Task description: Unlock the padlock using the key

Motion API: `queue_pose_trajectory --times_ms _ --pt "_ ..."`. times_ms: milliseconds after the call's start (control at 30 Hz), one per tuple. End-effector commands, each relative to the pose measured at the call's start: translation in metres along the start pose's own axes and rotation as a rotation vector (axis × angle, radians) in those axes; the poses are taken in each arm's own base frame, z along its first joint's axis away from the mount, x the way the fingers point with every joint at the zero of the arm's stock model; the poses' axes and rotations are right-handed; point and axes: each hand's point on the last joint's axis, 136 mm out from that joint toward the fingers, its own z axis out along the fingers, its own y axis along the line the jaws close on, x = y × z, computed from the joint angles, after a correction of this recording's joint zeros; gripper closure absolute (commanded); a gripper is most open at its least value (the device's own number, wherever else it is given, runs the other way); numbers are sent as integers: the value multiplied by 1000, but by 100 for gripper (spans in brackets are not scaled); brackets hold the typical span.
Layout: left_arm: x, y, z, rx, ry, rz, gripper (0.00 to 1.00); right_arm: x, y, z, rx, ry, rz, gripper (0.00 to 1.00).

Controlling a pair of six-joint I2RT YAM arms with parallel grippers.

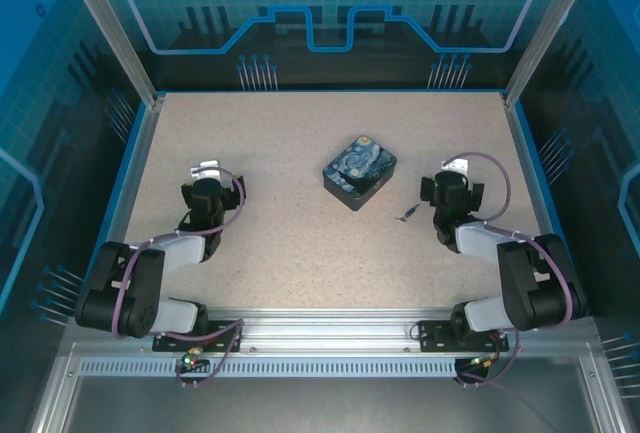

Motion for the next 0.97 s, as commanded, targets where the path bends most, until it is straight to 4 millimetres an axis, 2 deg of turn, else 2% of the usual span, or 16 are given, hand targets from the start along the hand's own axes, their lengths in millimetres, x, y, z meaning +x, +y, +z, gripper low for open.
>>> queue_pose_trajectory --times_ms 0,67,133,167,200,233,333,667,800,933 --pt "-22 -15 1 102 -119 26 1 -26 34 -10 -196 -184 -53 0" --pt "-14 -12 6 108 -121 6 1 -23 35 -13 -241 -212 -37 0" --pt "-7 -13 13 121 -110 2 1 -19 30 -6 -235 -237 -10 0" --pt "-4 -16 16 133 -108 14 1 -20 30 0 -242 -209 0 0" --pt "-4 -18 18 143 -107 19 1 -14 28 9 -257 -109 20 0" --pt "-2 -16 19 142 -84 7 1 -16 29 10 -251 -126 15 0" --pt "-2 -11 23 150 -62 -27 1 -15 29 10 -244 -117 9 0" --pt "-4 -11 23 153 -71 -26 1 -16 30 10 -244 -122 4 0" --pt "-4 -11 23 151 -71 -26 1 -16 49 8 -386 -104 -33 0" --pt "-3 -11 23 151 -69 -26 1 -16 52 6 -405 -110 -44 0"
